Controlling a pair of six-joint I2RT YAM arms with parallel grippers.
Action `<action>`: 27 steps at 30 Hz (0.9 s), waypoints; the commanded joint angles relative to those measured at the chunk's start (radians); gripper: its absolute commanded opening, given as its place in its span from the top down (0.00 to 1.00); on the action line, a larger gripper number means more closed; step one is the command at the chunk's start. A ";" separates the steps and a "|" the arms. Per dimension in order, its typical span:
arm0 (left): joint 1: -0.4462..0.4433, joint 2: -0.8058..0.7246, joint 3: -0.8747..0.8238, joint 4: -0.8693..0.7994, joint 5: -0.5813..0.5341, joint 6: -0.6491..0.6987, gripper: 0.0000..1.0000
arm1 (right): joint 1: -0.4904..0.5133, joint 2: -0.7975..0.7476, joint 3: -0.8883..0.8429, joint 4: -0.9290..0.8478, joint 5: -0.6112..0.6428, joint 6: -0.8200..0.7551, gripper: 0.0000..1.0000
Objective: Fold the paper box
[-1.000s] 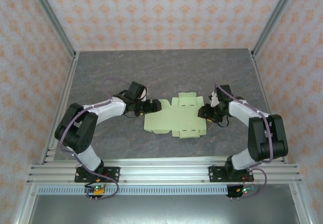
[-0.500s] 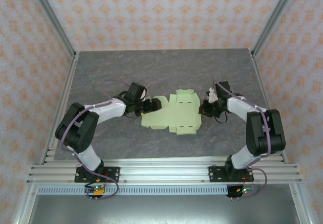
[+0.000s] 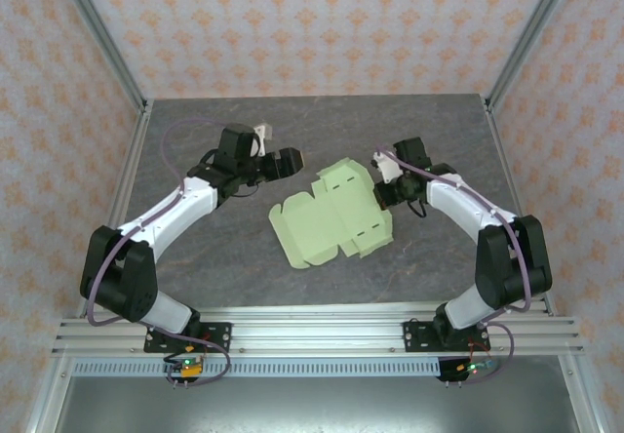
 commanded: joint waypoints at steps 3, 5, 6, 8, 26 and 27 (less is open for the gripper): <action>0.014 0.023 -0.044 0.064 0.003 0.073 0.11 | 0.045 0.003 0.105 -0.023 0.251 -0.323 1.00; 0.025 0.034 -0.081 0.122 -0.003 0.058 0.11 | 0.070 0.020 0.132 -0.009 0.284 -0.403 1.00; 0.029 0.044 -0.094 0.141 -0.005 0.054 0.11 | 0.080 0.033 0.148 -0.014 0.279 -0.444 1.00; 0.036 0.067 -0.109 0.169 -0.006 0.055 0.11 | 0.101 0.056 0.167 -0.025 0.252 -0.534 1.00; 0.083 0.142 -0.225 0.317 -0.048 0.094 0.13 | 0.315 0.136 0.017 0.500 0.618 -0.870 0.97; 0.083 0.141 -0.232 0.325 -0.047 0.102 0.13 | 0.319 0.133 0.007 0.517 0.616 -0.888 0.96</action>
